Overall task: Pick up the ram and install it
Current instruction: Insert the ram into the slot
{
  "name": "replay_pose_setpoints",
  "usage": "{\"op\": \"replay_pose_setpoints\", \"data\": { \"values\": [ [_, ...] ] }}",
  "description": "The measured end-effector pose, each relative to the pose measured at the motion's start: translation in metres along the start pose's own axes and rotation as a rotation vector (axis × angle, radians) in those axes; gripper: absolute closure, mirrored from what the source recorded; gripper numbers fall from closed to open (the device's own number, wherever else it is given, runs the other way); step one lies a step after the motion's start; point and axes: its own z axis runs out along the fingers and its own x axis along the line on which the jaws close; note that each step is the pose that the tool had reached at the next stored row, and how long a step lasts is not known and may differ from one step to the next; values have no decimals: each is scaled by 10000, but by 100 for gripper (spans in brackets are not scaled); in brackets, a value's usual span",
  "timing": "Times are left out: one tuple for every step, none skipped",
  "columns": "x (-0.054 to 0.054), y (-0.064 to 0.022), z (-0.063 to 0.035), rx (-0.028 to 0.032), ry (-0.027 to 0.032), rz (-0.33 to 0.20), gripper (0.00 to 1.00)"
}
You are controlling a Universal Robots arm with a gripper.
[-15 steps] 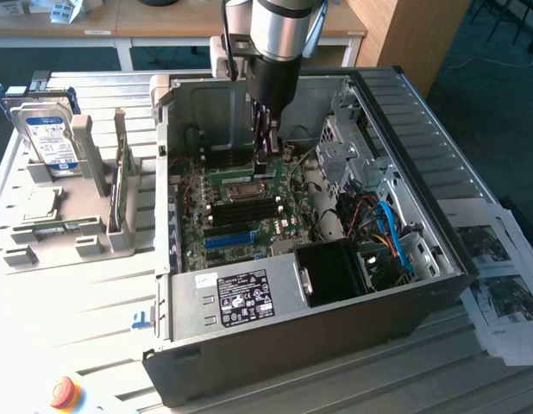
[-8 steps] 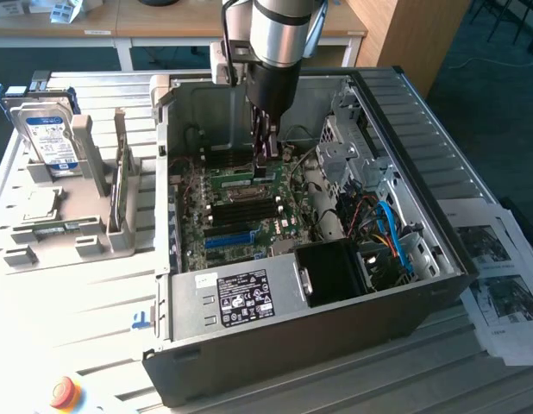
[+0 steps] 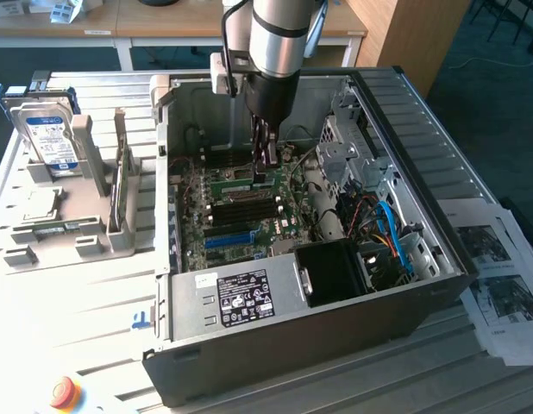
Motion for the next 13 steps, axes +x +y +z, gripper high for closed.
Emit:
{"op": "replay_pose_setpoints", "data": {
  "values": [
    [0,-1,16,0,-1,0,89],
    [0,-2,32,0,-1,-1,89],
    [0,-2,47,0,0,0,89],
    [1,-3,62,0,0,0,89],
    [1,-3,74,0,0,-1,89],
    [1,-4,83,0,0,-1,89],
    [1,-4,87,0,1,0,89],
    [1,-4,87,0,2,0,89],
    [1,-4,87,-1,2,0,89],
    [1,-4,87,0,2,0,89],
    [1,-4,87,0,1,0,89],
    [1,-4,87,0,1,0,89],
    [1,-4,87,0,0,0,89]
  ]
}}
